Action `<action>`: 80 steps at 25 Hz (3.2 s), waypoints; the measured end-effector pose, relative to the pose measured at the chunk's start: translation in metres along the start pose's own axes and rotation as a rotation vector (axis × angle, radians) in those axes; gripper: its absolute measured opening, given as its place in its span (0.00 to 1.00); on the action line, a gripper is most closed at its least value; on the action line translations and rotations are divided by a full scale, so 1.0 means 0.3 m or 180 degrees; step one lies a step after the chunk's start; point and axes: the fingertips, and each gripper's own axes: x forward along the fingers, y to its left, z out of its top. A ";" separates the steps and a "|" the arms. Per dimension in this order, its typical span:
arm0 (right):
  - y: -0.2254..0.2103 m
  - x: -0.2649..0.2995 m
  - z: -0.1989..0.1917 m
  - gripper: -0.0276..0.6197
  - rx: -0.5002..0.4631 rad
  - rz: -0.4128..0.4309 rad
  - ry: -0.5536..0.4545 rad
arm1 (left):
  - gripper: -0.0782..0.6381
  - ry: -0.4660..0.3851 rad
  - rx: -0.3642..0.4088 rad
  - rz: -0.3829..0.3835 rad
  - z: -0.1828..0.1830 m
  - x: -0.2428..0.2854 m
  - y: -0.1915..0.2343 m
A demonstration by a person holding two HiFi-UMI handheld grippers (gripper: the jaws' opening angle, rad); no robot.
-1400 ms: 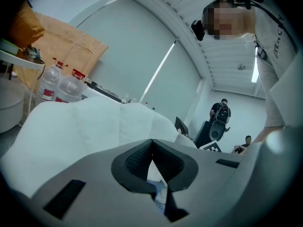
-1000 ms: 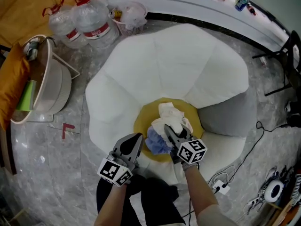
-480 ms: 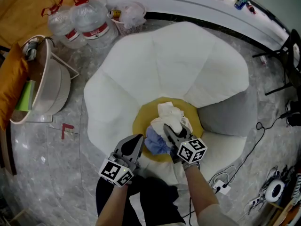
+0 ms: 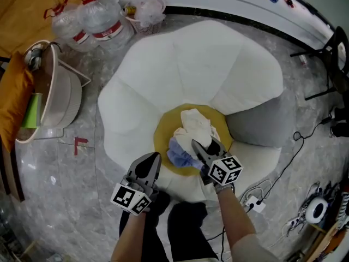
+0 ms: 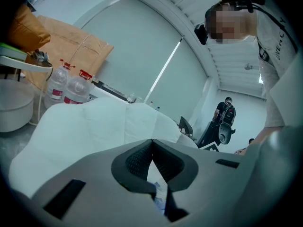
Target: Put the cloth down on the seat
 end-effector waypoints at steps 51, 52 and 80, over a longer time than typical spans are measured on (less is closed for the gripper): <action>0.343 -0.468 0.390 0.14 -0.0186 0.0013 -0.0198 | 0.13 0.0049 0.0151 -0.0290 0.366 -0.079 -0.496; 0.356 -0.483 0.402 0.13 -0.0209 0.0018 -0.0205 | 0.13 0.0050 0.0156 -0.0299 0.375 -0.082 -0.510; 0.787 -0.833 0.745 0.07 -0.0513 0.0538 -0.0362 | 0.13 0.0106 0.0339 -0.0580 0.642 -0.186 -0.888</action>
